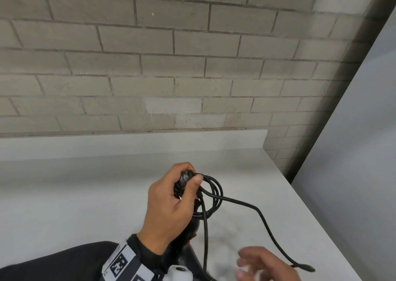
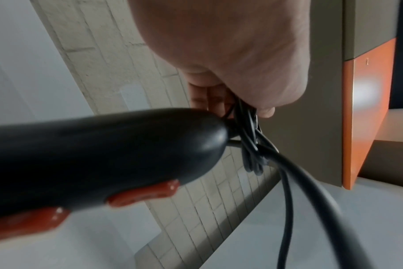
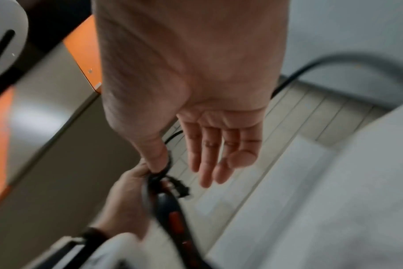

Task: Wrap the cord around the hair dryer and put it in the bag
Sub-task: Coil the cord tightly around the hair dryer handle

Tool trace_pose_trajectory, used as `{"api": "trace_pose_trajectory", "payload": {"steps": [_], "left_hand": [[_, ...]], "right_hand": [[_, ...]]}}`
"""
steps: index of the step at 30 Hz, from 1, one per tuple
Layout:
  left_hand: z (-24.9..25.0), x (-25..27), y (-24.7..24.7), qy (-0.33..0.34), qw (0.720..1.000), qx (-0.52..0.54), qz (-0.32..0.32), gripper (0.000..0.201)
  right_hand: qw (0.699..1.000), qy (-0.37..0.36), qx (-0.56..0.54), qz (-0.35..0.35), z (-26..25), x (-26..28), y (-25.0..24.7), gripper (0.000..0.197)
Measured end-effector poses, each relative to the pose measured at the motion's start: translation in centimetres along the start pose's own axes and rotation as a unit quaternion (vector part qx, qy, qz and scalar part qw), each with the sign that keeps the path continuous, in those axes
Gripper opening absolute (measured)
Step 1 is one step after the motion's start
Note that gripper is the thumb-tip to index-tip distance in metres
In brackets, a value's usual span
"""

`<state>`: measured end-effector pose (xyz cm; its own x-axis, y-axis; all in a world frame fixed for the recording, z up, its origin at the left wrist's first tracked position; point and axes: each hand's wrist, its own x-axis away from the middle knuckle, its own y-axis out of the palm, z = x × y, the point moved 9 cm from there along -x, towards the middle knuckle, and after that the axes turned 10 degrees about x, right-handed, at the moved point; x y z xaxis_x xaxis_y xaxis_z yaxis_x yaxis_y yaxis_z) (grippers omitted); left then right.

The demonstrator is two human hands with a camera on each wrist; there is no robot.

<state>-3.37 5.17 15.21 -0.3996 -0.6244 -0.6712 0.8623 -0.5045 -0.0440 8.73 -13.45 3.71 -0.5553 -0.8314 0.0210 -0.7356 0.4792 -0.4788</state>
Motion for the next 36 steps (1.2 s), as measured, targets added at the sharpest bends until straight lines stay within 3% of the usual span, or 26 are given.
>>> {"api": "trace_pose_trajectory", "payload": {"steps": [2,5,9,12,15,17,20,22,24,26,28,31,34,36], "left_hand": [[0.2,0.2,0.4,0.007,1.0,-0.012,-0.007,0.013],[0.5,0.3,0.5,0.015,0.999,-0.031,-0.012,0.014],[0.8,0.2,0.1,0.025,0.999,-0.037,-0.013,0.015],[0.9,0.1,-0.3,0.03,0.998,-0.06,-0.011,0.01],[0.4,-0.1,-0.9,0.022,0.997,-0.069,0.008,0.011],[0.3,-0.1,-0.5,0.023,0.998,-0.067,0.001,0.012],[0.8,0.3,0.5,0.038,0.997,-0.066,-0.016,0.014],[0.9,0.4,0.9,0.04,0.997,-0.06,-0.014,0.016],[0.9,0.5,1.1,0.041,0.997,-0.059,-0.008,0.013],[1.0,0.4,1.2,0.043,0.997,-0.064,-0.002,0.01],[1.1,0.5,1.3,0.046,0.997,-0.066,0.001,0.011],[1.3,0.5,1.2,0.056,0.996,-0.069,0.003,0.02],[1.4,0.3,1.0,0.06,0.996,-0.07,0.005,0.025],[1.4,0.2,0.7,0.063,0.995,-0.073,0.005,0.025]], "right_hand": [[0.999,-0.025,0.016,0.014,-3.8,-0.7,1.8,0.039],[0.997,-0.031,-0.068,-0.014,-5.9,-2.1,4.4,0.044],[0.986,-0.027,-0.155,-0.056,-7.3,-2.3,5.8,0.032],[0.98,-0.041,-0.191,-0.029,-7.8,-2.2,4.7,0.026],[0.985,-0.062,-0.162,0.024,-7.4,-1.8,1.9,0.037],[0.989,-0.075,-0.119,-0.041,-7.0,-1.7,1.7,0.049],[0.982,-0.081,-0.116,-0.121,-5.7,-1.9,1.7,0.083],[0.971,-0.089,-0.168,-0.144,-6.0,-1.7,2.1,0.082],[0.972,-0.108,-0.178,-0.112,-5.5,-1.4,1.5,0.061],[0.978,-0.11,-0.174,0.021,-4.9,-1.7,0.3,0.048],[0.94,-0.088,-0.309,0.111,-4.6,-1.7,-0.4,0.043],[0.877,-0.039,-0.476,0.053,-4.8,-2.4,0.3,0.063],[0.895,-0.077,-0.439,0.003,-4.7,-2.7,0.3,0.057],[0.924,-0.115,-0.364,0.016,-4.6,-2.6,0.2,0.057]]}}
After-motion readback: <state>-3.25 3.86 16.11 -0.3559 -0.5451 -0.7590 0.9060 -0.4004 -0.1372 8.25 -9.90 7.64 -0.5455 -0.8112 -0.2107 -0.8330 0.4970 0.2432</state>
